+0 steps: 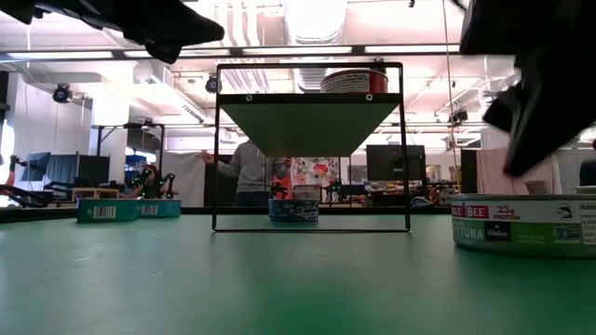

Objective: Stack canned seafood by type on shelf
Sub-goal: Stack the top green tuna can on top of the green tuna can on the shelf

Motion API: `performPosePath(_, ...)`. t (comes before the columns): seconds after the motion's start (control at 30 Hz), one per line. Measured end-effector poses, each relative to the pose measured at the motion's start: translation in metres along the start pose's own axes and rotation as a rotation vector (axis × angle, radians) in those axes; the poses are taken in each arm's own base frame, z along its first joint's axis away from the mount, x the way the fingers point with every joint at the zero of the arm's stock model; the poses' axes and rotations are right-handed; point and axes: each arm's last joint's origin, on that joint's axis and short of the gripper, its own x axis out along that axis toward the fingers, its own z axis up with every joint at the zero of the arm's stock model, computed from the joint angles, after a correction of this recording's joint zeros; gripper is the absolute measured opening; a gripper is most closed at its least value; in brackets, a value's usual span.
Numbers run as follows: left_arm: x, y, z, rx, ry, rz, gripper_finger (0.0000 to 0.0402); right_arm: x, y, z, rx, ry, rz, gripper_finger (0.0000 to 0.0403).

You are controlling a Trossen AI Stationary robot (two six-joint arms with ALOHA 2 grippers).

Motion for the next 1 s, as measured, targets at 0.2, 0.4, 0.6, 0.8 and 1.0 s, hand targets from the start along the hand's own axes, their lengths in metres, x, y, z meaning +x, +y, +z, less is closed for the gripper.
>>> performPosePath(0.2,0.005,-0.020,0.001,0.002,-0.008,0.006,0.0000,-0.021,0.005,0.003,-0.034,-0.023,-0.041,0.0012)
performPosePath(0.4,0.028,-0.049,0.020,0.063,0.039,-0.024,0.0000,-0.033,0.012,-0.003,-0.053,-0.060,-0.048,0.0012)
performPosePath(0.6,0.056,-0.074,0.026,0.109,0.139,-0.035,0.0000,-0.035,0.017,-0.012,-0.061,-0.056,-0.046,0.0012)
performPosePath(0.8,0.079,-0.103,0.027,0.130,0.153,-0.009,0.0000,-0.037,0.020,-0.018,-0.077,-0.084,-0.076,0.0012)
performPosePath(1.0,0.088,-0.126,0.021,0.121,0.166,0.006,0.0000,-0.038,0.022,-0.021,-0.083,-0.089,-0.075,0.0012)
